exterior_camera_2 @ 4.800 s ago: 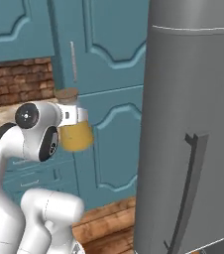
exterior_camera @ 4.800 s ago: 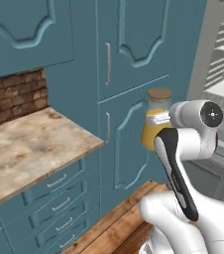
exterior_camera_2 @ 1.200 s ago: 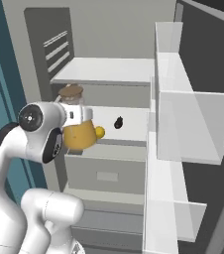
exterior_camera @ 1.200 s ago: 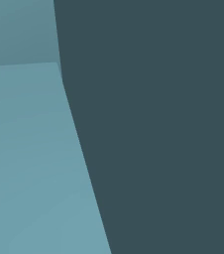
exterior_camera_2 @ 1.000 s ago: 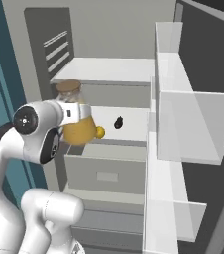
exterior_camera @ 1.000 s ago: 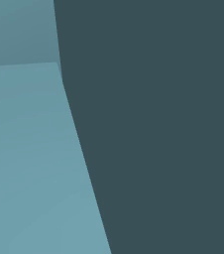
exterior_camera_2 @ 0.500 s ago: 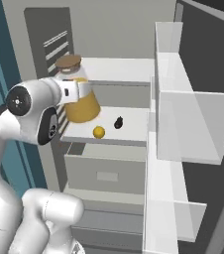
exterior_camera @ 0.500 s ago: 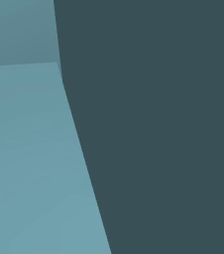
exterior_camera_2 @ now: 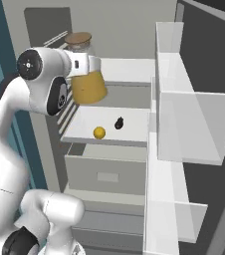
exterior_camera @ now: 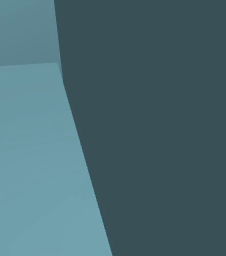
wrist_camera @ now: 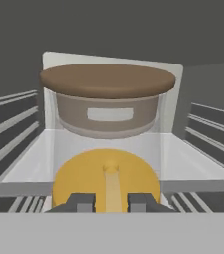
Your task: Move the eggplant and pear from the top shelf to the second highest shelf to make space. Then, place the pitcher from the counter on the cleared top shelf.
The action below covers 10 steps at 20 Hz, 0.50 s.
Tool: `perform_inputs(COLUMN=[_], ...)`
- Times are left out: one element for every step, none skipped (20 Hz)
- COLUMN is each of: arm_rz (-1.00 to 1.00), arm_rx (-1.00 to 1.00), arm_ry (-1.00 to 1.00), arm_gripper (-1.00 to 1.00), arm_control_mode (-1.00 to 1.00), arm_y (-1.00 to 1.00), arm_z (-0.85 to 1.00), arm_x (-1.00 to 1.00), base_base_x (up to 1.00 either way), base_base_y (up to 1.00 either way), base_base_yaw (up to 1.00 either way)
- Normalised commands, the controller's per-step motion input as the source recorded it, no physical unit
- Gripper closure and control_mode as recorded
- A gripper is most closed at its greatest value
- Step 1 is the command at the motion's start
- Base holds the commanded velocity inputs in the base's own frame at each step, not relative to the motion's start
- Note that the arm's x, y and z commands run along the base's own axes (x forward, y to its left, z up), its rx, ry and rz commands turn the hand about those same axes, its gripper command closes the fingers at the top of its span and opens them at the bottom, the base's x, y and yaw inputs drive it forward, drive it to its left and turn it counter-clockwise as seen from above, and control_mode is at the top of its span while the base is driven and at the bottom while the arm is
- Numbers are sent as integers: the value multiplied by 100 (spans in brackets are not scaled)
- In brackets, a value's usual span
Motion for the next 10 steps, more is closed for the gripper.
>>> perform_inputs(arm_rz=[0, 0, 0, 0, 0, 0, 0, 0, 0, 0], arm_rx=[1, 1, 1, 1, 1, 0, 0, 0, 0, 0], arm_ry=[-8, -10, -11, -12, -13, -12, -13, -13, -13, -13], arm_gripper=[100, 100, 100, 100, 100, 100, 100, 100, 100, 100], arm_control_mode=[-100, -100, -100, -100, -100, -100, -100, -100, -100, -100], arm_y=[-1, -2, -4, -6, -6, -6, -10, -11, -11, -11], arm_z=[22, 20, 16, 14, 11, 13, 17, 19, 21, 25], arm_x=[40, 40, 40, 37, 34, 32, 31, 29, 30, 28], base_base_x=[0, 0, 0, 0, 0, 0, 0, 0, 0, 0], base_base_y=[0, 0, 0, 0, 0, 0, 0, 0, 0, 0], base_base_yaw=[0, 0, 0, 0, 0, 0, 0, 0, 0, 0])
